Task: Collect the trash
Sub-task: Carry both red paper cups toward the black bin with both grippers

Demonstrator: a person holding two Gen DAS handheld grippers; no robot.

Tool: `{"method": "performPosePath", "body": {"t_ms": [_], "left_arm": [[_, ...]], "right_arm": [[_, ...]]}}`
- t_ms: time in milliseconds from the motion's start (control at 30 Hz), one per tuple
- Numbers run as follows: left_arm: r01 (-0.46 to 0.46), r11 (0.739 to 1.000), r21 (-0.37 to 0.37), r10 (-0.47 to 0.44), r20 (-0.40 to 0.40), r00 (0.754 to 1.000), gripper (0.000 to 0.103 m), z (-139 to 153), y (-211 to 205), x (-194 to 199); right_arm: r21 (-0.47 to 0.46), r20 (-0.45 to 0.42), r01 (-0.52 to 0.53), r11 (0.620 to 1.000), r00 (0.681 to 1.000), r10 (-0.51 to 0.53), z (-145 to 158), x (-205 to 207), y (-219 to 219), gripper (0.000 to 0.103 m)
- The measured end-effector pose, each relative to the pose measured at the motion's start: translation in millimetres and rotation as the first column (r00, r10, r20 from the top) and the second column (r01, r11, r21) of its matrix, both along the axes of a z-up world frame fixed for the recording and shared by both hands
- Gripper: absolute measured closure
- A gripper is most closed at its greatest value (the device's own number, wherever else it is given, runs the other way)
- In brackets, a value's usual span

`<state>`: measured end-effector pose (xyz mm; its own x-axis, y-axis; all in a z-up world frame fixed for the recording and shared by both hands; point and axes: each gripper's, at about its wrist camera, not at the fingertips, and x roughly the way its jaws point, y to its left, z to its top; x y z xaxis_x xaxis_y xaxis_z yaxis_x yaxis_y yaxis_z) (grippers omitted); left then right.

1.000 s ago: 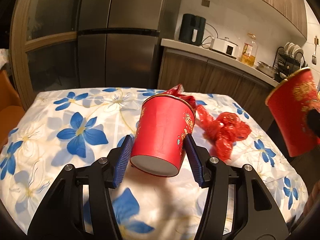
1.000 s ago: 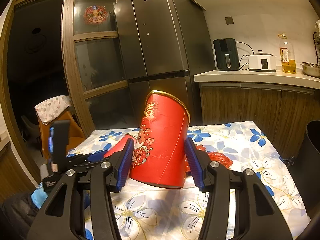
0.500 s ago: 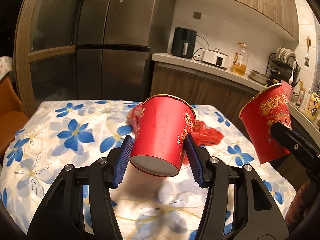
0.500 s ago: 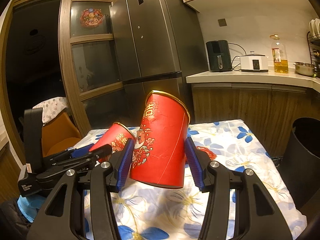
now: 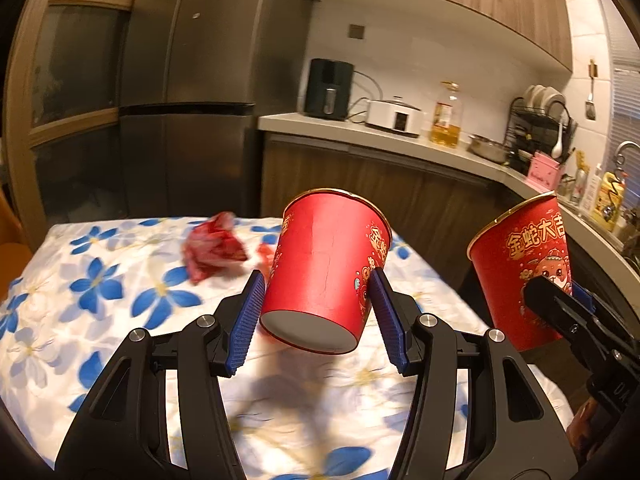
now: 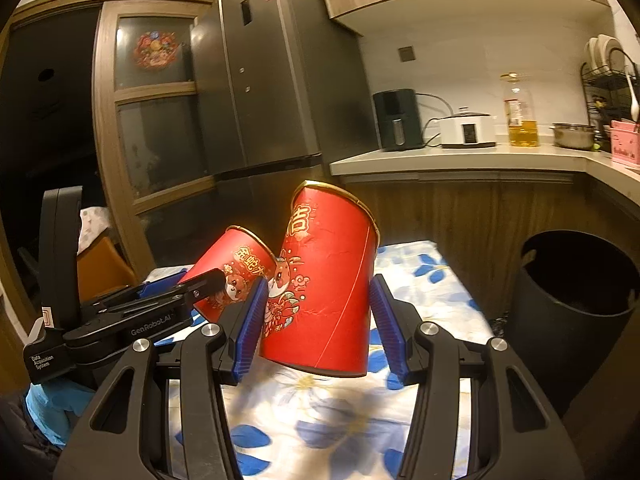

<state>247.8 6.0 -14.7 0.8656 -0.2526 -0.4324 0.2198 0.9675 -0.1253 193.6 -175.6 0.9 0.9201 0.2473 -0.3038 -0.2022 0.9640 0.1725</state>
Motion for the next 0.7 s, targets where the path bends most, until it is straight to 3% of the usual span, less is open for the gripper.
{"method": "performPosePath", "body": {"t_ms": [700], "left_arm": [[0.201,0.980,-0.014,-0.200,0.032,0.979,0.050,16,-128,16]], "right_arm": [[0.011,0.036,0.219,0.976,0.975,-0.219,8,-17,-99,0.051]]}}
